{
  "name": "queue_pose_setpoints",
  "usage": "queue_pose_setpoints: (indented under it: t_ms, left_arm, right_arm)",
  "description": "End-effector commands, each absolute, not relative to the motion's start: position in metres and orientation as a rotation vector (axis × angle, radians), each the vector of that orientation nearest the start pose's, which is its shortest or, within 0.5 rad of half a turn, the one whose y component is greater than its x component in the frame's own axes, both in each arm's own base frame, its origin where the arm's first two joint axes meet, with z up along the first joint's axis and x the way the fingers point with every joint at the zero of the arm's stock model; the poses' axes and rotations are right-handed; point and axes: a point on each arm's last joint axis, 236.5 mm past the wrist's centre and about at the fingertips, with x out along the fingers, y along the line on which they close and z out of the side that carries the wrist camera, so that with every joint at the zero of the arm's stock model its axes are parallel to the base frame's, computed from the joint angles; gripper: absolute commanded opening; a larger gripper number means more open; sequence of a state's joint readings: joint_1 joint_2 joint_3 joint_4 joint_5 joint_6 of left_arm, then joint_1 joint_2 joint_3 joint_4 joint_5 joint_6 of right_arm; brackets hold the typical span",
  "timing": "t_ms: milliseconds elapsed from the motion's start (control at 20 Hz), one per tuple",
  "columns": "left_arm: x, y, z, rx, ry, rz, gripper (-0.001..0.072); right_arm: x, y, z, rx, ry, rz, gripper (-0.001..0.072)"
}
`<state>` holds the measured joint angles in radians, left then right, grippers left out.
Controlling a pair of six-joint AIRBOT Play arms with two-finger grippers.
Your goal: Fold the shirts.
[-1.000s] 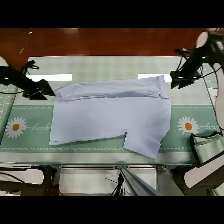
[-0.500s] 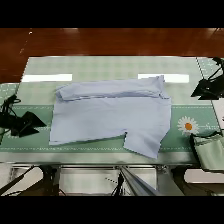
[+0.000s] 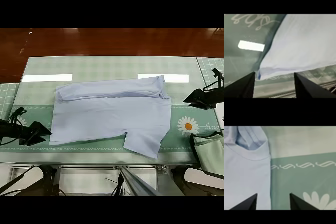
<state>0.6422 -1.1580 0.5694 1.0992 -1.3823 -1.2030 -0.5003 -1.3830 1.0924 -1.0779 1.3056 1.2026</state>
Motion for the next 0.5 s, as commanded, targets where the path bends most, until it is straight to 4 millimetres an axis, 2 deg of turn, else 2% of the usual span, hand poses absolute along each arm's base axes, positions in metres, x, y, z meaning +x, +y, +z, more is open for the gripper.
queue_pose_setpoints:
  t_ms: [0,250,300,350,400,450]
  left_arm:
    - [0.190,-0.001,-0.106,-0.788,1.676,-0.117,0.0584]
    - [0.203,-0.029,-0.132,-0.716,1.722,-0.148,0.0575]
    - [0.205,-0.036,-0.135,-0.707,1.729,-0.163,0.0351]
    - [0.204,-0.040,-0.136,-0.699,1.739,-0.174,0.0079]
    - [0.203,-0.041,-0.136,-0.696,1.745,-0.179,0.0019]
    - [0.203,-0.041,-0.136,-0.697,1.745,-0.179,0.0018]
  right_arm:
    - [0.349,-0.061,-0.028,0.559,1.326,0.147,0.0501]
    - [0.346,-0.056,-0.026,0.580,1.339,0.165,0.0501]
    - [0.344,-0.054,-0.026,0.583,1.346,0.170,0.0501]
    - [0.342,-0.053,-0.026,0.583,1.355,0.175,0.0501]
    - [0.337,-0.055,-0.028,0.570,1.374,0.173,0.0501]
    - [0.328,-0.059,-0.032,0.542,1.413,0.164,0.0501]
